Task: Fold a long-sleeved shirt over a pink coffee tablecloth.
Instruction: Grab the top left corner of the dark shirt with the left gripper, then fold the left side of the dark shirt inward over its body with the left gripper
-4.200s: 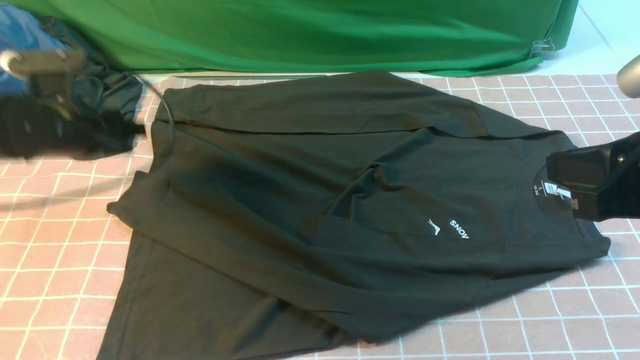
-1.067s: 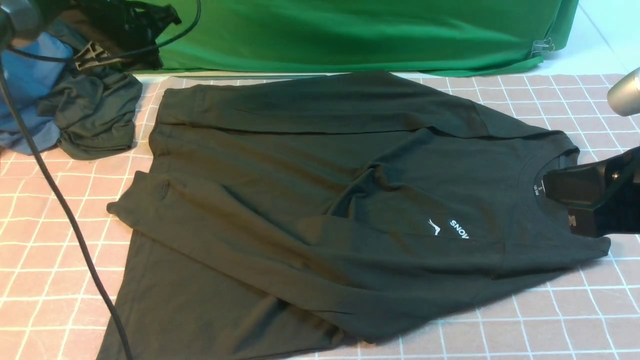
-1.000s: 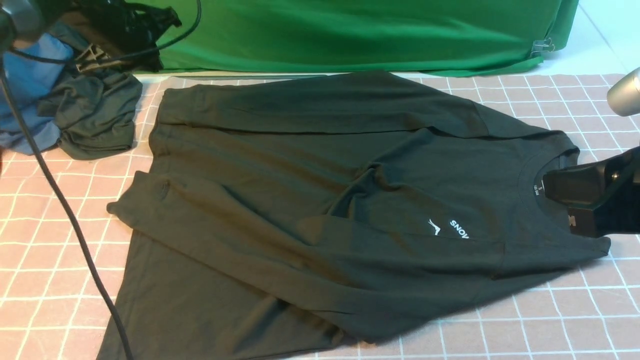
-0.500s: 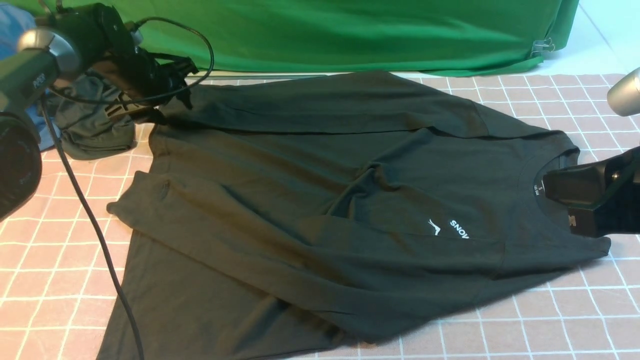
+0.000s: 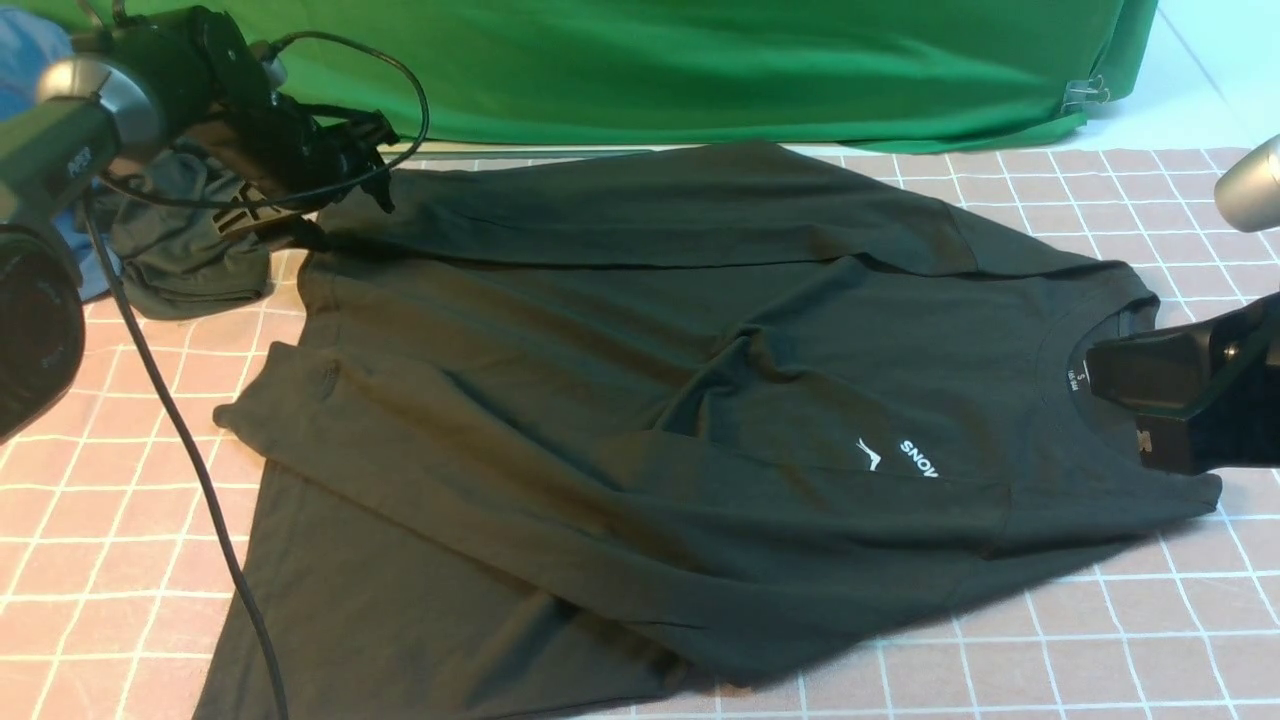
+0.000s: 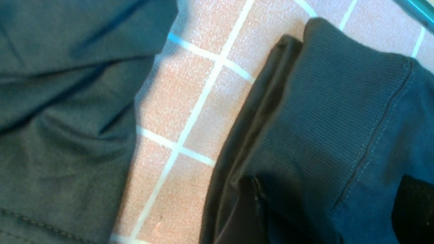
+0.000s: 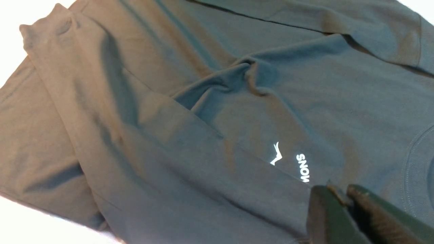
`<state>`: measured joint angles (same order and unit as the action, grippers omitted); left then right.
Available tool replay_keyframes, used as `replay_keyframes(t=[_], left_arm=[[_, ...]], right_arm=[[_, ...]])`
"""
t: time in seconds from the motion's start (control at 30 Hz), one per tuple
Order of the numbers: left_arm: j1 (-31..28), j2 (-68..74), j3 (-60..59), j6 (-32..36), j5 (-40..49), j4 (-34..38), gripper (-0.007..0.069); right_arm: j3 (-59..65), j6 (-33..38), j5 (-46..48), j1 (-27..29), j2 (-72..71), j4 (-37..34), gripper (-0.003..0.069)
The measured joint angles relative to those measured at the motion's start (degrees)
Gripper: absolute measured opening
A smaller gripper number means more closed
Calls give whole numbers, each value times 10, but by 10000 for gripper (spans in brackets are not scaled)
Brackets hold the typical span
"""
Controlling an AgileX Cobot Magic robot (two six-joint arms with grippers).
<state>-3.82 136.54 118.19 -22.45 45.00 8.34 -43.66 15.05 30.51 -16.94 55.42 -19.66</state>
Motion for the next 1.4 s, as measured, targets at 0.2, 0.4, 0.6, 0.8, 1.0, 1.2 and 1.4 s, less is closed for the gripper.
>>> replay_keyframes(t=[0.2, 0.4, 0.6, 0.8, 1.0, 1.2, 1.4], left_arm=[[0, 10, 1, -18, -8, 13, 538], [0, 12, 1, -30, -23, 18, 490], [0, 18, 1, -30, -23, 13, 227], [0, 19, 1, -21, -20, 12, 60], [0, -2, 1, -10, -6, 12, 60], [2, -56, 1, -4, 27, 13, 60], [2, -81, 1, 5, 117, 17, 60]], right_arm=[[0, 0, 0, 0, 0, 0, 109], [0, 0, 0, 0, 0, 0, 111], [0, 0, 0, 0, 0, 0, 111], [0, 0, 0, 0, 0, 0, 118], [0, 0, 0, 0, 0, 0, 123], [0, 0, 0, 0, 0, 0, 125], [0, 0, 0, 0, 0, 0, 132]])
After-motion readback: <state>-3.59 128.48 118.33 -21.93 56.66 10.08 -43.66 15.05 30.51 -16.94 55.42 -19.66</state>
